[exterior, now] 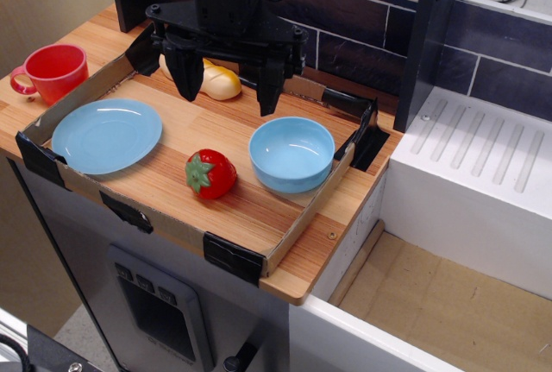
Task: Put bowl on plate
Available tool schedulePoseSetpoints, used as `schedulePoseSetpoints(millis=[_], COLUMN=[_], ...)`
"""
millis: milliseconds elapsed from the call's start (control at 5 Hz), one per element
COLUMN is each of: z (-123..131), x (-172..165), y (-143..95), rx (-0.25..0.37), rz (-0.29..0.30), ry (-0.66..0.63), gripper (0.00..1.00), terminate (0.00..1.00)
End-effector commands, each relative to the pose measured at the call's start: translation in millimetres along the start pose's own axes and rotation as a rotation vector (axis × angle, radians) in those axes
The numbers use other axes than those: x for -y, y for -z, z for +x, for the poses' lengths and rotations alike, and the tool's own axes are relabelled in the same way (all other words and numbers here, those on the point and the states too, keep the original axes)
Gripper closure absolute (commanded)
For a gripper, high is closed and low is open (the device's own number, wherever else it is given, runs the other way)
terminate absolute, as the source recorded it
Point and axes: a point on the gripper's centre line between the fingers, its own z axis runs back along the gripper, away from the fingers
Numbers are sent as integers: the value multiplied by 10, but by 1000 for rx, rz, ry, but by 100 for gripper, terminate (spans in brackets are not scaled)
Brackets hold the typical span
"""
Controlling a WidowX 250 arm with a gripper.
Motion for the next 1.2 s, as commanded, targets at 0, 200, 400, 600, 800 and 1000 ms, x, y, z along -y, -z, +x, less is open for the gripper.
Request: schedulePoseSetpoints(millis=[0,200,400,600,800,1000], z=[0,122,270,402,519,630], x=[0,-7,-20,45,80,41], y=[0,24,45,123,187,273], rx=[0,19,9,2,35,15], rz=[0,-15,-25,-5,31,1], ry=[0,-203,-380,-333,-110,124], gripper=[0,0,0,0,0,0], terminate=[0,0,0,0,0,0])
